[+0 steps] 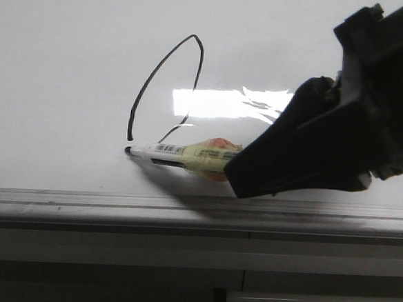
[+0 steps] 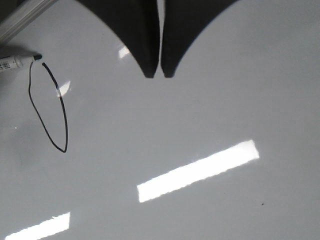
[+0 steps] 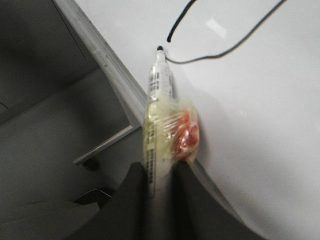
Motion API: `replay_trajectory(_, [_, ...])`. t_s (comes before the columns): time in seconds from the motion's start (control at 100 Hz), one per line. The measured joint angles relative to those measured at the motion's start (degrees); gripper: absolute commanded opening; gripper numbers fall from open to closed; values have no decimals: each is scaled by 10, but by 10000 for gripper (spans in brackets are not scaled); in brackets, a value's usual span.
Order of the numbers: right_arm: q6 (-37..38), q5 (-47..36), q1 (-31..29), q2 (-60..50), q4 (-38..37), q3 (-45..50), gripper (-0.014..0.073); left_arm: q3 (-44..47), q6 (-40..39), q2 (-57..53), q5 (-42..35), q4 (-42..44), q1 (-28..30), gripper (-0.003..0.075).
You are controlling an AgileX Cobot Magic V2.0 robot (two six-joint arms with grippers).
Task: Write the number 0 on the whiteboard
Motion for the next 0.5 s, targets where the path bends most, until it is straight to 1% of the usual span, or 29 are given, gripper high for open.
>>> replay_trajectory(0.12, [-1, -19, 5, -9, 0, -2, -68, 0, 0, 0, -1, 0, 0, -20])
replay_trajectory(0.23, [-1, -13, 5, -44, -1, -2, -68, 0, 0, 0, -17, -1, 0, -20])
replay_trajectory(0.3, [-1, 16, 5, -75, -1, -2, -68, 0, 0, 0, -45, -4, 0, -19])
replay_trajectory(0.42, [-1, 94, 5, -111, -2, -2, -68, 0, 23, 0, -105, -30, 0, -9])
replay_trajectory(0.46, [-1, 117, 5, -116, -3, -2, -68, 1, 41, 0, -125, -49, 0, 18])
replay_trajectory(0.5, [-1, 141, 5, -118, -7, -3, -68, 4, 61, 2, -139, -68, 0, 64])
